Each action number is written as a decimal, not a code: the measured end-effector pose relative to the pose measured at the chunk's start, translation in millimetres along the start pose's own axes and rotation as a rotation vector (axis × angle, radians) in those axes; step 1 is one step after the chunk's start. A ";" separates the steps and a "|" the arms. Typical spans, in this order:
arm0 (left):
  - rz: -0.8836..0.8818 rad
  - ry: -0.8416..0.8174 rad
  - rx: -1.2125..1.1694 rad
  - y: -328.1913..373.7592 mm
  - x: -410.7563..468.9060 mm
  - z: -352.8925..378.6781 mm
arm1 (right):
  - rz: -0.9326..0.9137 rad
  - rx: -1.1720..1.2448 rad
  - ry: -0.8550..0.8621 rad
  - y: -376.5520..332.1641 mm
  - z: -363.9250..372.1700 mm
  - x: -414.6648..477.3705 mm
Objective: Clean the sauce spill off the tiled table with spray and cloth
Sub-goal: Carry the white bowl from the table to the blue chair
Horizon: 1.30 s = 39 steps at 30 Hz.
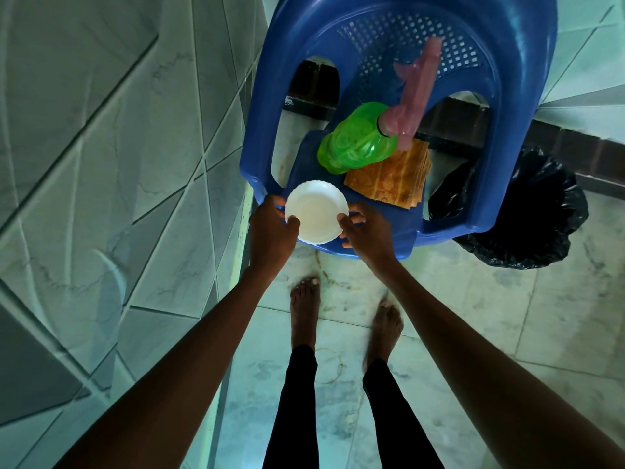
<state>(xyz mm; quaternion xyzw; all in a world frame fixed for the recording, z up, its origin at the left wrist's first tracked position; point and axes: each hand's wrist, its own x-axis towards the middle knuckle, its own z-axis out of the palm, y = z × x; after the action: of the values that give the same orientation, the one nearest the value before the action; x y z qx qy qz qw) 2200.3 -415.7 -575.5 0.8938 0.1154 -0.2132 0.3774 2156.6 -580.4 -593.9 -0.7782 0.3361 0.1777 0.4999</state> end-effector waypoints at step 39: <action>-0.027 0.028 -0.051 9.3 5.0 16.9 | -0.019 0.001 0.002 4.5 -3.0 21.2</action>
<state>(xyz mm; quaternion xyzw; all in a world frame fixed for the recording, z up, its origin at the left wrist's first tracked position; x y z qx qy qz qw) 2203.2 -434.0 -582.5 0.8851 0.1383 -0.2027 0.3954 2168.3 -591.7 -608.5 -0.7813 0.3294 0.1718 0.5016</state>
